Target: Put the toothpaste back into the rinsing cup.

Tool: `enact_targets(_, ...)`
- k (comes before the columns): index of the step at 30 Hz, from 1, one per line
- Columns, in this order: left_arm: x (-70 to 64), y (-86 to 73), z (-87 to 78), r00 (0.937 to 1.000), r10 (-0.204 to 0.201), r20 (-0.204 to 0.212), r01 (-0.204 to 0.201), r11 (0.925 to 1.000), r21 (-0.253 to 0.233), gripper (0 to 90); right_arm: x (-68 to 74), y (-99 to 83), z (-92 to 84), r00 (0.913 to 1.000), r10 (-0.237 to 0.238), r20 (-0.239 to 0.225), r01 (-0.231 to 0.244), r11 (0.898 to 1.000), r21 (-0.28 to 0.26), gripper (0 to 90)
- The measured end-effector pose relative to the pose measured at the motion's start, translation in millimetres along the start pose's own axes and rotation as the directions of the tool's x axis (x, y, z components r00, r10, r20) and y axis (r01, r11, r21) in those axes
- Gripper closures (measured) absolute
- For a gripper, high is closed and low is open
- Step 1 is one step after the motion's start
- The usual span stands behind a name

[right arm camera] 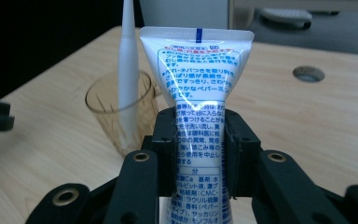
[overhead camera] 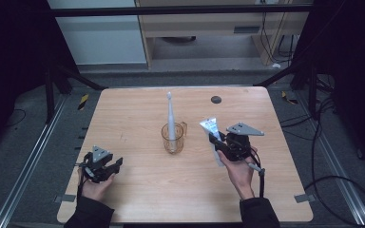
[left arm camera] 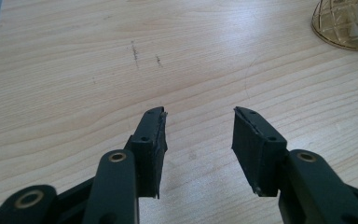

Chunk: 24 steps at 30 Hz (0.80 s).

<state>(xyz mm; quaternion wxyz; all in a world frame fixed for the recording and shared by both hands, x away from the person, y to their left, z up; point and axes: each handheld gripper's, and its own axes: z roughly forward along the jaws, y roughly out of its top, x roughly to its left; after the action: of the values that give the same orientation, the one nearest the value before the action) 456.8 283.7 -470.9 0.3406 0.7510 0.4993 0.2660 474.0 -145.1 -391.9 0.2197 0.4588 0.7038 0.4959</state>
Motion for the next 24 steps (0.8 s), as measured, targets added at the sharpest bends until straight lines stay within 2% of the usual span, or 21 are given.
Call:
enact_targets(5, 0.5, 0.1, -0.7, 1.0, 0.0, -0.004, 0.0, 1.0, -0.004, 53.6, -1.9, 8.3, 3.6, 0.9996, 0.027, -0.001, -0.027, 0.997, -0.076, 69.7)
enact_targets(13, 0.7, 0.2, -1.2, 1.0, -0.001, -0.007, 0.001, 1.0, -0.009, 53.8, -6.0, 22.0, 12.1, 0.9984, 0.056, 0.0, -0.055, 0.988, -0.144, 69.7)
enact_targets(20, 1.2, 0.2, -1.4, 0.9999, -0.003, -0.012, 0.003, 0.9999, -0.015, 54.3, -4.7, 29.7, 20.8, 0.9968, 0.079, -0.012, -0.079, 0.973, -0.216, 69.8)
enact_targets(24, 1.4, 0.3, -2.3, 0.9999, -0.004, -0.014, 0.003, 0.9998, -0.019, 54.2, 1.6, 33.9, 27.6, 0.9976, 0.066, -0.018, -0.069, 0.965, -0.252, 69.8)
